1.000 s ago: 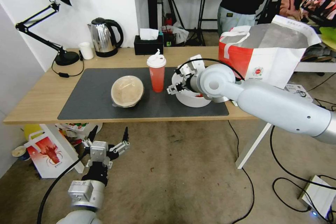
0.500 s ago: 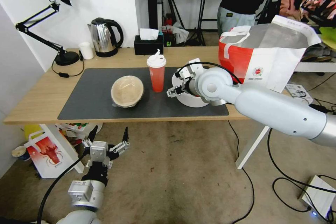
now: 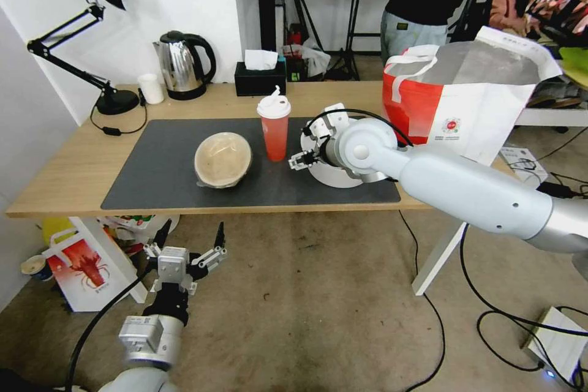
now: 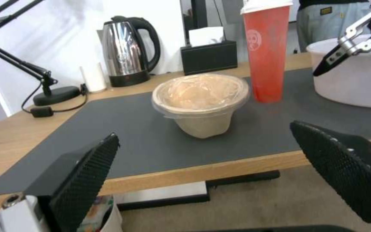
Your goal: Pick up the trash from the table and place it into the takeout bag.
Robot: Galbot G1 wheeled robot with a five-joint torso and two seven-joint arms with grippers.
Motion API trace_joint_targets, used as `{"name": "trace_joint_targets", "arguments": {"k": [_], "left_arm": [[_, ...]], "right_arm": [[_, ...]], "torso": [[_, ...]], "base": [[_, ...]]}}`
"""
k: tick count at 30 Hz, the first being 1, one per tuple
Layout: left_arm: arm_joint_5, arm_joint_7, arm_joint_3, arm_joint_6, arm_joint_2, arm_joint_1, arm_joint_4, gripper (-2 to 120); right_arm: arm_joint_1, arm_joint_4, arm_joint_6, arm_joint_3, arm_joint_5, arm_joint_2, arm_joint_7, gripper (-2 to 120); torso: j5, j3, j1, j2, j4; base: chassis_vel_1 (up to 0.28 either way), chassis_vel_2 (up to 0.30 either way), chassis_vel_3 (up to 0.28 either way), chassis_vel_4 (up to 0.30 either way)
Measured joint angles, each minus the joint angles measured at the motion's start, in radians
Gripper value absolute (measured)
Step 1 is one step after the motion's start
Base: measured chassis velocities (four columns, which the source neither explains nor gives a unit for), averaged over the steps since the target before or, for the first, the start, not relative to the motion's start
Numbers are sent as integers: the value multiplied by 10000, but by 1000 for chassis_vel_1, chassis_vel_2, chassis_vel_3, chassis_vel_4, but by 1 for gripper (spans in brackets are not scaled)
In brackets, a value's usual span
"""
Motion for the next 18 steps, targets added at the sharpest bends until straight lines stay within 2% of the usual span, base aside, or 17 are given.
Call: {"name": "trace_joint_targets", "arguments": {"k": [11, 16, 18], "left_arm": [[0, 0, 0, 0, 0, 0, 0, 100], [0, 0, 0, 0, 0, 0, 0, 100], [0, 0, 0, 0, 0, 0, 0, 100]], "right_arm": [[-69, -225, 0, -78, -130, 206, -3, 100], [-97, -275, 0, -114, -143, 217, 103, 91], [-98, -298, 2, -115, -144, 218, 129, 82]], "torso": [[1, 0, 0, 0, 0], [2, 0, 0, 0, 0], [1, 0, 0, 0, 0]], "base": [[0, 0, 0, 0], [0, 0, 0, 0], [0, 0, 0, 0]]}}
